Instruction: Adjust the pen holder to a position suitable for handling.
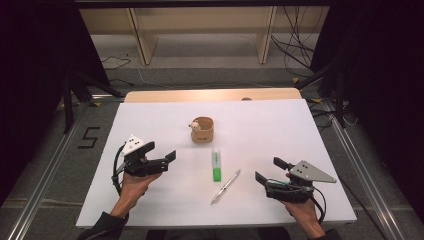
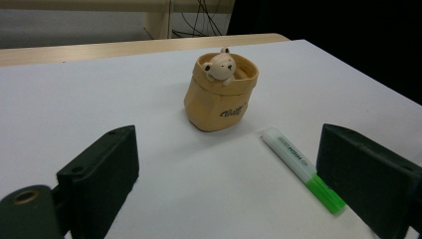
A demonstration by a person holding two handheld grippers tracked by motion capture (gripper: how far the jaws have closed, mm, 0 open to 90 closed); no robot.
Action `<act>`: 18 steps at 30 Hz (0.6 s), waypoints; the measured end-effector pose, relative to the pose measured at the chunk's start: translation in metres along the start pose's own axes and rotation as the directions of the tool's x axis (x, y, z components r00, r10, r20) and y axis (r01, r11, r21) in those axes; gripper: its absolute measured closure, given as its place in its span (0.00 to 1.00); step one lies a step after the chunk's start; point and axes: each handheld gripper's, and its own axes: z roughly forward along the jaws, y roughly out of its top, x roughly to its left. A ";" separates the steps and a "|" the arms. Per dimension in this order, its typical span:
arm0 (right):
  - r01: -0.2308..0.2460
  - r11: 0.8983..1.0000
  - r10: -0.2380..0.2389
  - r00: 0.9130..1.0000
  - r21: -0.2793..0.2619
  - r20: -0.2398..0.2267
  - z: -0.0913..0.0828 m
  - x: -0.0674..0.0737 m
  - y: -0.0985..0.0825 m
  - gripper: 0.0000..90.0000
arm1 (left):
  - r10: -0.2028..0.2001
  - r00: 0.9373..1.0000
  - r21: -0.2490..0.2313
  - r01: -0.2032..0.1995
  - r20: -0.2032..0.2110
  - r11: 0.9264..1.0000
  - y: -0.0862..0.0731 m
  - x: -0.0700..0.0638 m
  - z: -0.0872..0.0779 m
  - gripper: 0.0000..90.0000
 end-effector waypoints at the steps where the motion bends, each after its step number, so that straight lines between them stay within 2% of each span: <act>1: -0.002 1.000 0.002 1.000 0.000 0.000 0.000 0.000 0.000 0.21 | 0.000 1.000 0.007 0.000 -0.008 1.000 0.000 0.002 0.003 0.12; 3: -0.005 1.000 0.005 1.000 0.002 0.000 0.001 -0.001 0.000 0.21 | -0.005 1.000 0.018 0.005 -0.014 1.000 0.001 0.005 0.009 0.15; 6: -0.003 1.000 0.003 1.000 0.003 -0.001 0.002 0.000 0.000 0.21 | -0.002 0.999 0.040 0.004 -0.049 0.999 0.002 0.008 0.019 0.22; 10: -0.005 1.000 0.005 1.000 0.008 -0.003 0.002 0.000 0.000 0.21 | -0.013 0.997 0.041 0.016 -0.072 0.999 0.005 0.015 0.031 0.29; 11: -0.005 1.000 0.005 1.000 0.008 -0.004 0.002 0.000 0.000 0.21 | -0.013 0.997 0.041 0.016 -0.081 0.999 0.005 0.016 0.035 0.33; 12: -0.005 1.000 0.005 1.000 0.008 -0.003 0.003 0.000 0.000 0.21 | -0.012 0.996 0.044 0.016 -0.093 0.999 0.006 0.017 0.038 0.41; 14: -0.006 1.000 0.006 1.000 0.009 -0.003 0.003 0.000 -0.001 0.21 | -0.019 0.993 0.051 0.025 -0.112 0.998 0.007 0.020 0.044 0.45; 15: -0.005 1.000 0.006 1.000 0.010 -0.003 0.003 0.000 -0.001 0.22 | -0.022 0.993 0.050 0.028 -0.114 0.998 0.007 0.021 0.048 0.56; 18: -0.009 1.000 0.009 1.000 0.015 -0.002 0.004 -0.001 -0.001 0.22 | -0.015 0.994 0.064 0.022 -0.110 0.998 0.005 0.023 0.057 0.68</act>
